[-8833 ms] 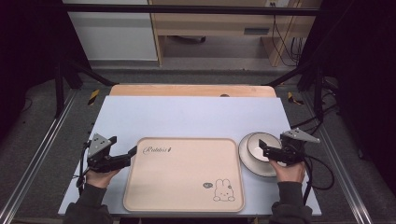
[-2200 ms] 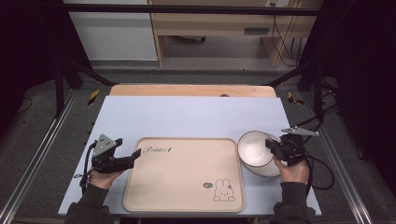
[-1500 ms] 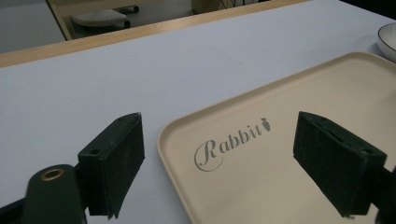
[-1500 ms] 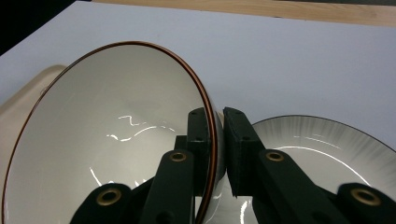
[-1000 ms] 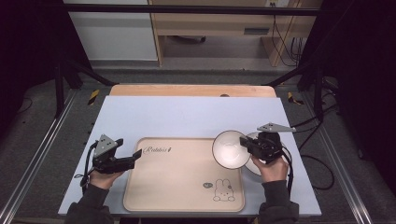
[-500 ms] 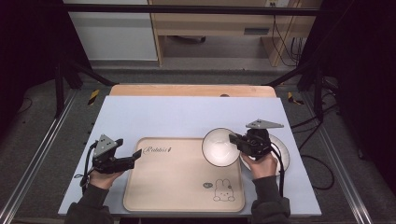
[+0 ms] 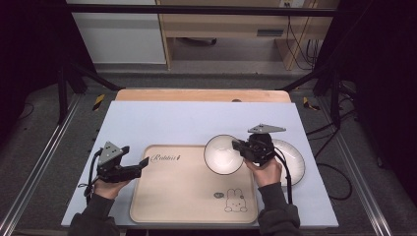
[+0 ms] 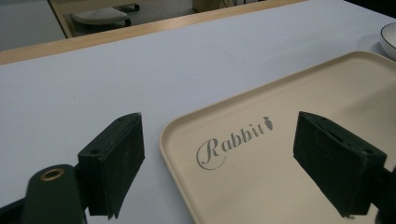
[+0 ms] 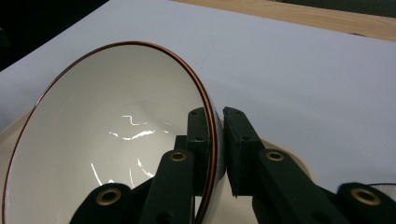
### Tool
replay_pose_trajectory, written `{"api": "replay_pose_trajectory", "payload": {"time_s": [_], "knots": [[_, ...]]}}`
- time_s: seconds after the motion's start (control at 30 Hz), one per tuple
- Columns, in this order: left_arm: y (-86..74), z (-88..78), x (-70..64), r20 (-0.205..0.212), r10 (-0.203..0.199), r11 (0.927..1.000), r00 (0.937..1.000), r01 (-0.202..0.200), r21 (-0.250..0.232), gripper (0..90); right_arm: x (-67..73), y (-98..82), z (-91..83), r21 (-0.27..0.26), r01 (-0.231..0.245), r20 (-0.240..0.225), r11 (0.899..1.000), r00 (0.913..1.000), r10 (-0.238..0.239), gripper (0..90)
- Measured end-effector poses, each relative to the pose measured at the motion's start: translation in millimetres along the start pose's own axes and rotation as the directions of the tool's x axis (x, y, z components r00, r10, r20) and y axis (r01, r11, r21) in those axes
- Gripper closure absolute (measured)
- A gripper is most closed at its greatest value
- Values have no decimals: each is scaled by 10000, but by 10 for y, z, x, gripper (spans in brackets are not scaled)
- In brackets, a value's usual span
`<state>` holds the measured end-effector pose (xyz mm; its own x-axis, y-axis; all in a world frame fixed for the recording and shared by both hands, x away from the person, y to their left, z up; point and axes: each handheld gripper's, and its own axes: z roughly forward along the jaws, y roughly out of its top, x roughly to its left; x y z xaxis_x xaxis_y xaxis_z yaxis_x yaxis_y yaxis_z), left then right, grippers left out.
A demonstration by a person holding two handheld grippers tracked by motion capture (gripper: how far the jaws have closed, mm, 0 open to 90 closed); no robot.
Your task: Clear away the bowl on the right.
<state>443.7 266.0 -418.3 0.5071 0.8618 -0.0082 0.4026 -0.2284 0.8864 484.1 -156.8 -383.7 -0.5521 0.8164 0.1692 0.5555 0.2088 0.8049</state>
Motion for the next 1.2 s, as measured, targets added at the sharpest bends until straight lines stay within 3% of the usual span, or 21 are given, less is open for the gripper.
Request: {"api": "replay_pose_trajectory", "payload": {"time_s": [0.77, 1.2], "knots": [[-6, 1, 12, -7, -27, 10000, 10000, 27, 14, 161, 209, 20, 515, 528, 356, -441, 9980, 9985, -332, 814], [-7, 1, 16, -4, -39, 10000, 10000, 39, 18, 161, 258, -8, 685, 831, 420, -543, 9957, 9978, -375, 814]]}}
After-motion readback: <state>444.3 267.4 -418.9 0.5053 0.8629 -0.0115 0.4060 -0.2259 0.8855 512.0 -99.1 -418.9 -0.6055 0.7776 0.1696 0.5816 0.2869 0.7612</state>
